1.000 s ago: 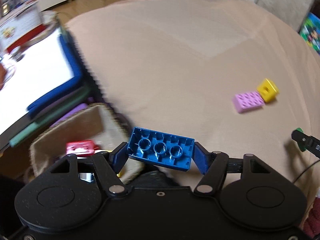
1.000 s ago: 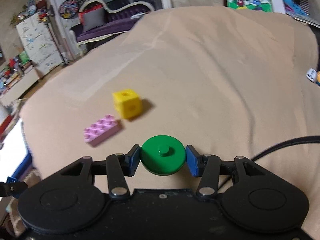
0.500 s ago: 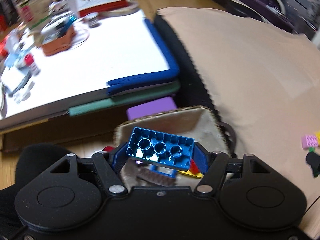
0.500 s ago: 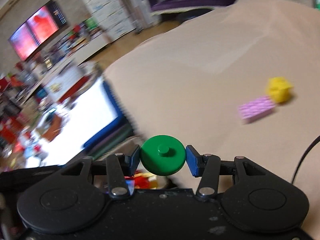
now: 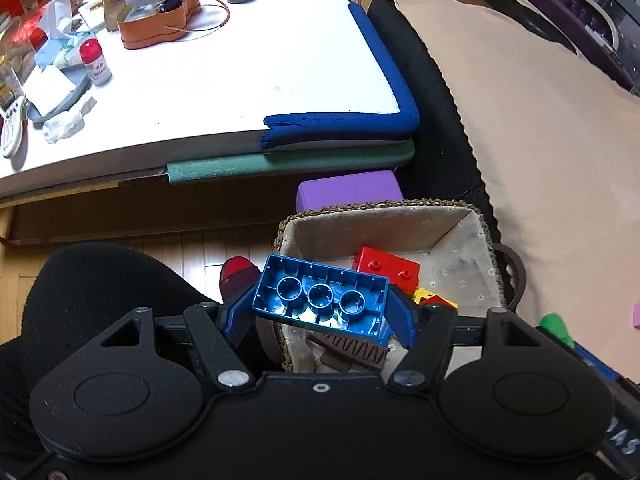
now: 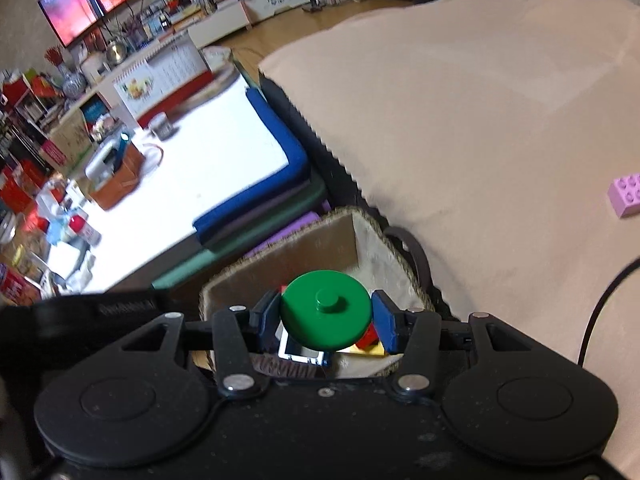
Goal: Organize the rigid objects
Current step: 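Carry the blue brick with the left tool while the right tool carries the green piece to the basket, then open the left tool over the basket while the right tool releases the green piece inside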
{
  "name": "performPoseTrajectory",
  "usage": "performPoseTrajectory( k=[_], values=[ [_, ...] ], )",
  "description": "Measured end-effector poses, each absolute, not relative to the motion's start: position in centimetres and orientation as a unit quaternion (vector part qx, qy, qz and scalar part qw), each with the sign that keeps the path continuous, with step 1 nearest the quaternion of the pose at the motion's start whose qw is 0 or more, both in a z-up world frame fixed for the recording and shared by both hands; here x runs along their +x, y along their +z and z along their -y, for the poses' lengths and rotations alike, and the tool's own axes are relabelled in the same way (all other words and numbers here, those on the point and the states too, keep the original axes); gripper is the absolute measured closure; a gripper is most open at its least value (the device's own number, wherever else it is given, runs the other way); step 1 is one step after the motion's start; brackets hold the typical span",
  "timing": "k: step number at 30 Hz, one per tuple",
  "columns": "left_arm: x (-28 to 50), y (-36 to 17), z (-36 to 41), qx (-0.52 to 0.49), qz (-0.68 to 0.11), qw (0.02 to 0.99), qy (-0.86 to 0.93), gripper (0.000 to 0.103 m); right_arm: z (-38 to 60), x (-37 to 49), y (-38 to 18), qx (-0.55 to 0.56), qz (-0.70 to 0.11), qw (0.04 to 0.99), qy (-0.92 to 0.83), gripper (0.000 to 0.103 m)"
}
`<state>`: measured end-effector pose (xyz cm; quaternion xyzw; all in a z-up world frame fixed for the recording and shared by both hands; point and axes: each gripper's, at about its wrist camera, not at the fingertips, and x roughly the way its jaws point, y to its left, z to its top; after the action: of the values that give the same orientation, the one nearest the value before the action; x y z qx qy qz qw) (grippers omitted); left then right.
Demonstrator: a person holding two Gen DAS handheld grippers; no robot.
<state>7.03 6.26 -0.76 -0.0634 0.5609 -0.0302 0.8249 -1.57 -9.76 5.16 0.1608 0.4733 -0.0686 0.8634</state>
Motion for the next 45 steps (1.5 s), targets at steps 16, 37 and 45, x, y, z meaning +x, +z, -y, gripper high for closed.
performPoseTrajectory(
  k=[16,37,45],
  values=[
    [7.2,-0.5,-3.8,-0.021,-0.546,0.836,-0.057,0.039,10.5,-1.3,3.5,0.161,-0.471,0.863,-0.086,0.054],
    [6.6,-0.7,-3.4,-0.002,-0.548,0.835,-0.051,0.023,10.8,-2.7,2.3,0.148,-0.477,0.86,-0.107,0.043],
    [6.2,-0.9,-3.1,0.018,-0.548,0.836,-0.037,0.023,10.6,-4.7,1.5,0.137,-0.467,0.862,-0.141,0.038]
  ],
)
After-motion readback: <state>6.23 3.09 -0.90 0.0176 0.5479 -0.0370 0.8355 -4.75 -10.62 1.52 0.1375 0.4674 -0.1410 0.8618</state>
